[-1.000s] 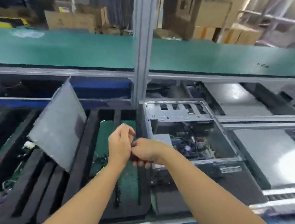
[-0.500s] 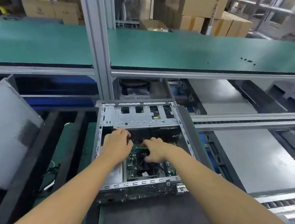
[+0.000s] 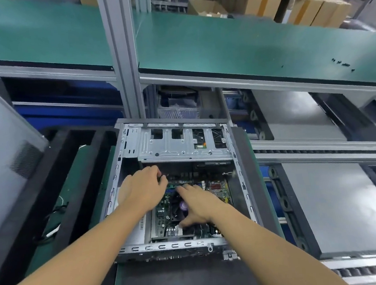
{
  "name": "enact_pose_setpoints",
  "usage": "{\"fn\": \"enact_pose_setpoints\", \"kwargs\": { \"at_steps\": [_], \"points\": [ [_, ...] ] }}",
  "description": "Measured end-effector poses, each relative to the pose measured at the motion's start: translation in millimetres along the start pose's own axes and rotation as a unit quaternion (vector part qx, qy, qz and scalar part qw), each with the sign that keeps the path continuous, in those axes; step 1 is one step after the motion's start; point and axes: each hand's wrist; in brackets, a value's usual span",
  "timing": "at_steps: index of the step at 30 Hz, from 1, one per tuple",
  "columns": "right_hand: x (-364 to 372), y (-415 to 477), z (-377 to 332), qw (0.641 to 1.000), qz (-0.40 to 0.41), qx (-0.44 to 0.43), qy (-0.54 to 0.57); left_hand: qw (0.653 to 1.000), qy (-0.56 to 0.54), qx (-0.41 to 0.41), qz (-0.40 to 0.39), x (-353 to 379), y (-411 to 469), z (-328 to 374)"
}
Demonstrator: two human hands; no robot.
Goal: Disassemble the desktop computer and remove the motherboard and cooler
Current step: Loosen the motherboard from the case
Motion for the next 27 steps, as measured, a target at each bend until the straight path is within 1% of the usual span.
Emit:
{"fn": "enact_pose_setpoints", "kwargs": {
  "at_steps": [3, 7, 9, 13, 18, 22, 27],
  "points": [
    [1.8, -0.2, 1.7, 1.000, 0.018, -0.016, -0.014, 1.000, 0.000, -0.003, 0.002, 0.1, -0.6, -0.6],
    [-3.7, -1.9, -3.5, 0.996, 0.078, -0.035, -0.040, 1.000, 0.000, -0.006, 0.006, 1.1, 0.4, -0.6],
    [-5.0, -2.6, -7.8, 0.994, 0.092, -0.040, -0.049, 1.000, 0.000, -0.006, 0.012, 1.6, 0.8, -0.7],
    [-4.6, -5.8, -4.3, 0.995, 0.093, -0.026, -0.037, 1.000, -0.024, -0.007, 0.007, 1.7, 1.1, -2.8],
    [-8.0, -2.8, 2.1, 0.997, 0.069, 0.001, -0.020, 1.000, -0.028, -0.004, 0.011, 1.2, 0.8, -1.3],
    [-9.2, 1.3, 1.0, 0.999, 0.048, 0.013, 0.004, 1.000, -0.030, -0.005, 0.006, 0.5, 0.4, -2.1],
    [-6.5, 0.3, -0.6, 0.999, 0.041, 0.015, 0.002, 0.999, -0.032, -0.004, 0.005, 0.2, -0.8, -2.7]
  ]
}}
Point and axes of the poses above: each hand's wrist, its own y-axis towards the middle knuckle, its own x-axis out of the palm, z = x × y, and after that the axes turned 8 degrees about -z, right-handed
